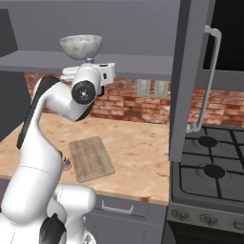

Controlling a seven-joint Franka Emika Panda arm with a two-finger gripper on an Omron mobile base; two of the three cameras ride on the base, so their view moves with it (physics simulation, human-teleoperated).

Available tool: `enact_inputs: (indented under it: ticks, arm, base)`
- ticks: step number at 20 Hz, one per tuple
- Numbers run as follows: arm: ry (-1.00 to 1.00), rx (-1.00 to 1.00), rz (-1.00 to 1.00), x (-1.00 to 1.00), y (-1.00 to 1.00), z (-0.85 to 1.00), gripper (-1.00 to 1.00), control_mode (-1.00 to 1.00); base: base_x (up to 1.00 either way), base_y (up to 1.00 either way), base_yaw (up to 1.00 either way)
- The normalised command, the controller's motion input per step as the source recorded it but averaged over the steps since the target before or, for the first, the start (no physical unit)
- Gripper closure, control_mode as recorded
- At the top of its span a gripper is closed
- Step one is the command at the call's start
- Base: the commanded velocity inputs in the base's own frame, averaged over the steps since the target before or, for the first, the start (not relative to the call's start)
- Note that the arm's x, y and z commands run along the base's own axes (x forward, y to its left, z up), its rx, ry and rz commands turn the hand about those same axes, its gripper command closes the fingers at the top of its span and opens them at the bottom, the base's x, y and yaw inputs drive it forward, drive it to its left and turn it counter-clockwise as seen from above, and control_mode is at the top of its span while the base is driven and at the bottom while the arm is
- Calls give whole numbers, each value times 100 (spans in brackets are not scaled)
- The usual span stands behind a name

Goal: Open the cabinet. Place the bowl and condiment on the counter. Then place the lime and garlic on the cutting board.

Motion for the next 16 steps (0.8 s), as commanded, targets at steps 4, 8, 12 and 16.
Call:
enact_inputs:
  ticks: [4, 8, 12, 16]
  arm:
    - [-1, 0, 0, -17, -12, -47, 100, -100]
    - [-1, -2, 0, -18, -16, -42, 100, -100]
    - [0, 0, 0, -19, -19, -38, 100, -100]
    - [0, -1, 0, 0, -15, -34, 100, -100]
  base:
    - [0, 0, 0]
    - [0, 0, 0]
    - [0, 0, 0]
    - [0, 0, 0]
